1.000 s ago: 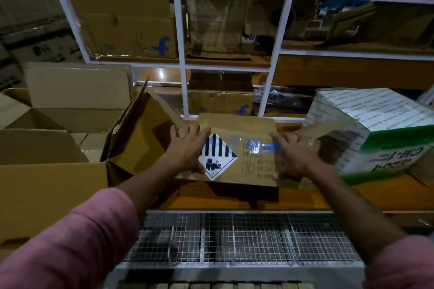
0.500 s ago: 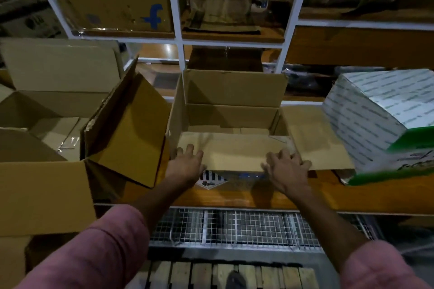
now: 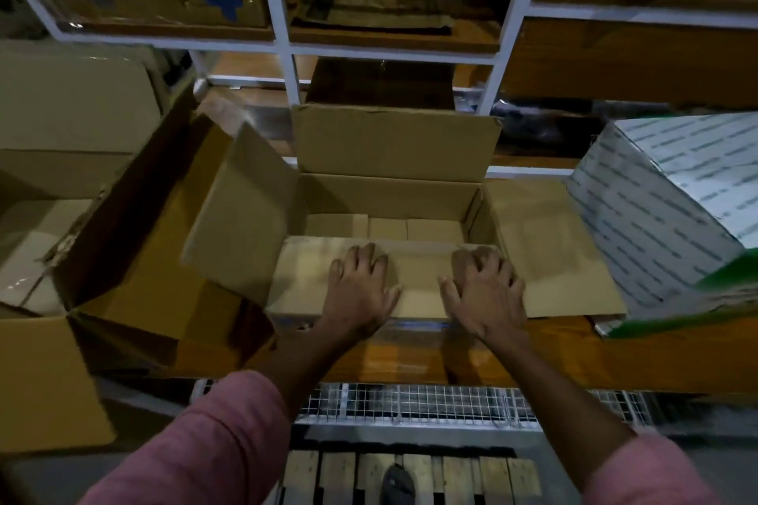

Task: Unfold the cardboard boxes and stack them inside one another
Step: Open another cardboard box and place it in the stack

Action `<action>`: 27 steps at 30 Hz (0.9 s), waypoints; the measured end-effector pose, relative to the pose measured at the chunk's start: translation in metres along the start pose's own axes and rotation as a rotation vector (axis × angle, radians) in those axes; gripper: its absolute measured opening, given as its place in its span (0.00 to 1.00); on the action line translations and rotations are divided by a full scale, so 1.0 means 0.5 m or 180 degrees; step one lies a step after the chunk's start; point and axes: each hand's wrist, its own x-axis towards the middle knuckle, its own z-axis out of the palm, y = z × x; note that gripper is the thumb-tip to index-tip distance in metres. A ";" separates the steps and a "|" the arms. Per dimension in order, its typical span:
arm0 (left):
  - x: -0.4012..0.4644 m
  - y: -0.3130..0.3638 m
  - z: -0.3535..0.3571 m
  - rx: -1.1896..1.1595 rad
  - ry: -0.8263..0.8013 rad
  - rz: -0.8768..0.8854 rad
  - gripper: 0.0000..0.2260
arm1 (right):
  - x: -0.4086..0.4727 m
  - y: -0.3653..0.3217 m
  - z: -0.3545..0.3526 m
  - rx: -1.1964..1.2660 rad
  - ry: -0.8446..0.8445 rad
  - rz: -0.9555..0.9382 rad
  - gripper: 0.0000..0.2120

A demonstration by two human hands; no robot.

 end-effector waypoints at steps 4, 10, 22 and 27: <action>0.010 0.002 0.017 -0.0059 0.0252 -0.0093 0.29 | 0.038 0.039 0.007 -0.0076 0.0490 0.0361 0.20; 0.033 -0.006 0.016 0.0044 0.0136 -0.0134 0.32 | 0.096 0.067 0.010 0.0644 0.0118 0.0892 0.19; 0.042 -0.002 0.025 0.0036 0.0150 -0.0200 0.29 | 0.099 0.070 0.016 0.0752 0.0374 0.0930 0.17; 0.047 0.001 0.026 0.0025 0.0155 -0.0207 0.29 | 0.095 0.049 0.033 0.0354 0.0619 -0.0196 0.17</action>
